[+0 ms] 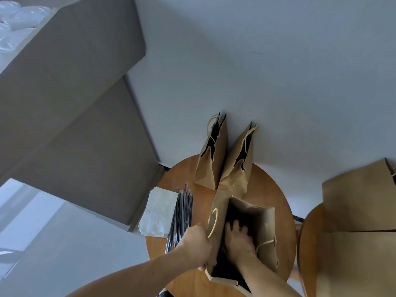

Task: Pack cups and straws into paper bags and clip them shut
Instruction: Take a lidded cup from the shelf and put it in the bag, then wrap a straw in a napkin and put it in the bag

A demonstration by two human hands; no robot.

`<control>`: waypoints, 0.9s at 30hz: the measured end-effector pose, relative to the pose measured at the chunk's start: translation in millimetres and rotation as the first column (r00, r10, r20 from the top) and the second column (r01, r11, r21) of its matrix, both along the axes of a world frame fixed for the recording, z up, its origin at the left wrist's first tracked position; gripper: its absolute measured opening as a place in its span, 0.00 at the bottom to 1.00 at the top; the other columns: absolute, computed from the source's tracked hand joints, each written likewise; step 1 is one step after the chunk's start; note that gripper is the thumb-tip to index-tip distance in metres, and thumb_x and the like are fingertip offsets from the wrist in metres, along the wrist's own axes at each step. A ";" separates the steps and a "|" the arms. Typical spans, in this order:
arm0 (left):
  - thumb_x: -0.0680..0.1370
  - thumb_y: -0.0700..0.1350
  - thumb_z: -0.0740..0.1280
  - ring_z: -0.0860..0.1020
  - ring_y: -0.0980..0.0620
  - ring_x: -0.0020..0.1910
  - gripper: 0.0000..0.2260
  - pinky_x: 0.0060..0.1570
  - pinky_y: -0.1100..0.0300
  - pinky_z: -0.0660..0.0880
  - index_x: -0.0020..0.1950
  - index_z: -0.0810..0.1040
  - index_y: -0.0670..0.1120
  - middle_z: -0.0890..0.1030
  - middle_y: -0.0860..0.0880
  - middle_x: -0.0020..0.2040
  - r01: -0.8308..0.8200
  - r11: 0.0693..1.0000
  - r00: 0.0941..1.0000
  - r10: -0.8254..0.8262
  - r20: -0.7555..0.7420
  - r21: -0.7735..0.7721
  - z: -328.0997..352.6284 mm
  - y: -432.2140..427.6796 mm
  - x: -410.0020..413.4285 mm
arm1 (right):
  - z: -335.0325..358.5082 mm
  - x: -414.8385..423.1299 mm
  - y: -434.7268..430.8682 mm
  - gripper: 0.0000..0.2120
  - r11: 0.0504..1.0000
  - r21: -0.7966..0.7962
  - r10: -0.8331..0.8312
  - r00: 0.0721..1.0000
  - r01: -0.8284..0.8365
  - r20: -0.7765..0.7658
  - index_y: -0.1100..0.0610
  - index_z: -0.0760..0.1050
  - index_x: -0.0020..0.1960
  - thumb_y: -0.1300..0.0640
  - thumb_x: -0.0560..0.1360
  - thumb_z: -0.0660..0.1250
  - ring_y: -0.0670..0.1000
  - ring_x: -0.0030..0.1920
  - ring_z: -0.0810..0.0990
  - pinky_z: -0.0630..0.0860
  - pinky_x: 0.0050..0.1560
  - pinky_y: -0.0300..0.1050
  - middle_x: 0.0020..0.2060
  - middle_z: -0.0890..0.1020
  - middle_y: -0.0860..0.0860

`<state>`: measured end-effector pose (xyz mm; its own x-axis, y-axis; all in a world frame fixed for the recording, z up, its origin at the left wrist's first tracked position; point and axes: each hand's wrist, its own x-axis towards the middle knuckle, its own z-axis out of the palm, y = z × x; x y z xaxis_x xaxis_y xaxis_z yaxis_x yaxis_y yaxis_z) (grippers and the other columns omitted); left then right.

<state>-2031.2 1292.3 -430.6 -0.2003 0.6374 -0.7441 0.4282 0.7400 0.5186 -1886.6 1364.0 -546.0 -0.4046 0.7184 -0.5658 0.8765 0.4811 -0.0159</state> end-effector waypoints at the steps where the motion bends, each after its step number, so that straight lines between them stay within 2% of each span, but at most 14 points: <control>1: 0.81 0.43 0.60 0.84 0.51 0.35 0.06 0.30 0.58 0.81 0.56 0.73 0.49 0.81 0.47 0.45 0.003 1.000 1.000 -0.003 0.002 0.002 -1.1 -0.3 -0.1 | -0.9 -0.4 0.5 0.34 1.000 -0.002 -0.004 1.000 0.004 0.000 0.53 0.53 0.73 0.49 0.73 0.66 0.62 0.60 0.68 0.73 0.53 0.55 0.66 0.59 0.58; 2: 0.81 0.42 0.60 0.84 0.51 0.34 0.06 0.29 0.59 0.80 0.57 0.73 0.49 0.81 0.47 0.45 0.010 1.000 1.000 -0.010 -0.005 0.006 -2.1 -0.2 -0.2 | -2.2 0.1 0.8 0.35 1.000 -0.011 -0.011 1.000 0.011 0.000 0.53 0.52 0.73 0.49 0.73 0.67 0.62 0.60 0.68 0.73 0.53 0.56 0.66 0.58 0.58; 5: 0.81 0.44 0.59 0.84 0.50 0.38 0.06 0.37 0.54 0.83 0.57 0.73 0.48 0.81 0.48 0.46 0.024 1.000 0.999 -0.023 -0.045 0.009 -3.0 -0.1 -0.4 | -5.8 5.1 -2.2 0.39 0.999 -0.037 -0.017 1.000 0.018 0.012 0.52 0.50 0.72 0.48 0.71 0.69 0.63 0.61 0.67 0.73 0.55 0.57 0.67 0.56 0.57; 8: 0.81 0.44 0.59 0.84 0.50 0.34 0.06 0.36 0.53 0.83 0.57 0.73 0.48 0.81 0.47 0.46 0.022 1.000 1.000 -0.023 -0.022 -0.013 -0.4 0.3 0.6 | -9.0 6.9 -1.7 0.42 0.997 -0.069 -0.042 0.999 0.043 0.008 0.51 0.49 0.74 0.47 0.69 0.71 0.64 0.63 0.66 0.71 0.60 0.59 0.67 0.55 0.57; 12: 0.81 0.46 0.58 0.85 0.47 0.36 0.08 0.39 0.50 0.84 0.57 0.73 0.47 0.81 0.46 0.46 0.042 0.999 0.999 -0.042 -0.035 0.001 7.4 0.8 1.6 | 8.4 3.3 4.7 0.48 0.992 -0.113 -0.058 0.998 0.058 0.011 0.51 0.46 0.77 0.43 0.68 0.72 0.65 0.72 0.57 0.62 0.70 0.63 0.71 0.54 0.56; 14: 0.80 0.45 0.58 0.85 0.47 0.37 0.08 0.38 0.51 0.83 0.56 0.73 0.47 0.82 0.45 0.46 0.057 0.998 0.998 -0.057 -0.040 0.006 12.5 1.0 1.4 | 32.4 1.6 7.0 0.44 0.996 -0.092 -0.019 1.000 0.020 0.014 0.53 0.50 0.76 0.44 0.69 0.71 0.63 0.72 0.57 0.59 0.72 0.62 0.71 0.57 0.57; 17: 0.79 0.48 0.59 0.85 0.47 0.37 0.08 0.39 0.51 0.84 0.54 0.74 0.47 0.83 0.44 0.45 0.121 0.992 0.991 -0.120 -0.063 0.018 21.8 2.1 0.1 | 88.6 -0.5 10.6 0.28 0.989 -0.112 0.102 0.994 -0.097 0.039 0.54 0.65 0.69 0.49 0.72 0.69 0.61 0.66 0.68 0.65 0.67 0.58 0.65 0.69 0.57; 19: 0.79 0.49 0.61 0.85 0.48 0.37 0.09 0.41 0.51 0.84 0.54 0.75 0.46 0.84 0.44 0.44 0.156 0.987 0.986 -0.152 -0.068 0.042 28.6 4.1 -2.9 | 132.5 0.0 14.0 0.12 0.981 -0.124 0.151 0.989 -0.150 -0.007 0.52 0.74 0.55 0.51 0.72 0.68 0.57 0.54 0.76 0.71 0.62 0.56 0.50 0.77 0.52; 20: 0.79 0.50 0.63 0.85 0.49 0.38 0.10 0.42 0.51 0.84 0.54 0.76 0.46 0.84 0.44 0.44 0.184 0.982 0.982 -0.181 -0.058 0.050 32.7 5.0 -4.6 | 155.4 1.4 15.8 0.04 0.978 -0.127 0.163 0.986 -0.168 -0.045 0.50 0.74 0.45 0.52 0.72 0.68 0.55 0.46 0.77 0.73 0.58 0.55 0.41 0.77 0.49; 22: 0.78 0.50 0.67 0.85 0.49 0.40 0.12 0.45 0.51 0.84 0.56 0.77 0.45 0.84 0.43 0.47 0.293 0.954 0.956 -0.292 -0.028 0.068 43.8 7.9 -8.3 | 196.4 5.6 21.2 0.11 0.978 -0.108 0.170 0.981 -0.180 -0.089 0.49 0.68 0.34 0.53 0.72 0.67 0.52 0.36 0.74 0.70 0.49 0.51 0.31 0.73 0.46; 24: 0.76 0.50 0.70 0.84 0.49 0.45 0.16 0.47 0.54 0.83 0.61 0.74 0.47 0.83 0.46 0.52 0.446 0.892 0.895 -0.444 -0.036 0.068 59.4 10.1 -14.0 | 228.7 11.9 27.3 0.12 0.984 -0.076 0.149 0.980 -0.160 -0.129 0.52 0.69 0.30 0.54 0.71 0.66 0.52 0.32 0.72 0.68 0.46 0.50 0.28 0.73 0.48; 25: 0.75 0.50 0.71 0.83 0.50 0.48 0.19 0.47 0.57 0.81 0.63 0.73 0.47 0.82 0.47 0.54 0.525 0.849 0.851 -0.522 -0.067 0.056 67.6 12.2 -18.2 | 240.2 15.7 31.1 0.10 0.987 -0.051 0.141 0.980 -0.150 -0.140 0.54 0.73 0.32 0.53 0.71 0.65 0.52 0.33 0.75 0.70 0.46 0.49 0.30 0.76 0.49; 27: 0.75 0.46 0.71 0.80 0.50 0.52 0.21 0.50 0.59 0.77 0.66 0.72 0.46 0.81 0.47 0.57 0.640 0.767 0.761 -0.629 -0.160 0.031 83.7 16.5 -29.0 | 255.6 21.8 35.6 0.10 0.993 -0.005 0.118 0.978 -0.121 -0.171 0.55 0.80 0.44 0.50 0.72 0.65 0.53 0.42 0.80 0.76 0.48 0.51 0.41 0.82 0.50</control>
<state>-2060.2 1308.8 -346.9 0.1791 0.7088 -0.6823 0.8532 0.2334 0.4665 -1864.8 1399.5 -290.5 -0.5782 0.6507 -0.4922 0.7966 0.5806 -0.1682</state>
